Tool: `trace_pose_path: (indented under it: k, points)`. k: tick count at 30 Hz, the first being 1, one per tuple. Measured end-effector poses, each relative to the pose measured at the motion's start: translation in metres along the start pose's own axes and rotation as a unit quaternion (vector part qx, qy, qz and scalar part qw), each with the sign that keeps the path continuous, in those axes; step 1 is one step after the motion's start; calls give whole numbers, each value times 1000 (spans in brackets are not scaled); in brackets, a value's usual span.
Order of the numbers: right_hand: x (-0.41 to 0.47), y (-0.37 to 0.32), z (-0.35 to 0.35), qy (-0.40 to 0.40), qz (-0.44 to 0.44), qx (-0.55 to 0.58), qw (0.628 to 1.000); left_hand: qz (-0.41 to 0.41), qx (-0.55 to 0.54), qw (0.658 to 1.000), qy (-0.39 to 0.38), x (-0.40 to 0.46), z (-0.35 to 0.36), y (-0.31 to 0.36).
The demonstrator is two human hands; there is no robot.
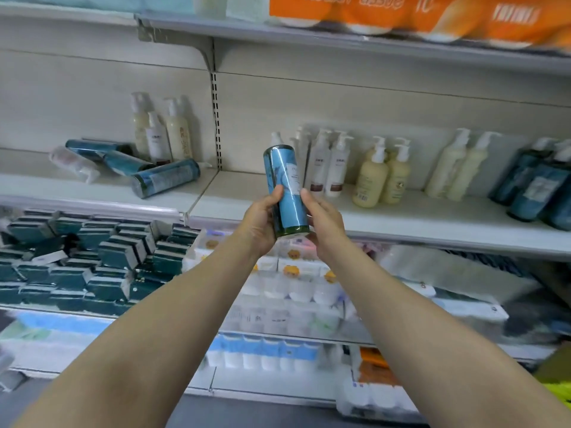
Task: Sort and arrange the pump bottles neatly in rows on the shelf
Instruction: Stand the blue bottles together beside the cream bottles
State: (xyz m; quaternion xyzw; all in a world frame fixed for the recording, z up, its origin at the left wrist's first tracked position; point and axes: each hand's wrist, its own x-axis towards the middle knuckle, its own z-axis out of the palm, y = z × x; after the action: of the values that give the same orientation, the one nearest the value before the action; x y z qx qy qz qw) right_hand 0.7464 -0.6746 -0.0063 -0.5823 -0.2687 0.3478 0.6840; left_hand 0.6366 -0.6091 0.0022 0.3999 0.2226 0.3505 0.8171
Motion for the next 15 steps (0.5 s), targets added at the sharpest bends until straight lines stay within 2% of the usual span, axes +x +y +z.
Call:
trace_pose_path:
  k: [5, 10, 15]
  points:
    - [-26, -4, -32, 10, 4, 30, 999, -15, -6, 1000, -3, -19, 25, -24]
    - [-34, -15, -67, 24, -28, 22, 999, -28, 2, 1000, -14, -13, 60, -42]
    - [-27, -30, -105, 51, -55, 27, 997, -23, 11, 998, -66, 15, 101, -58]
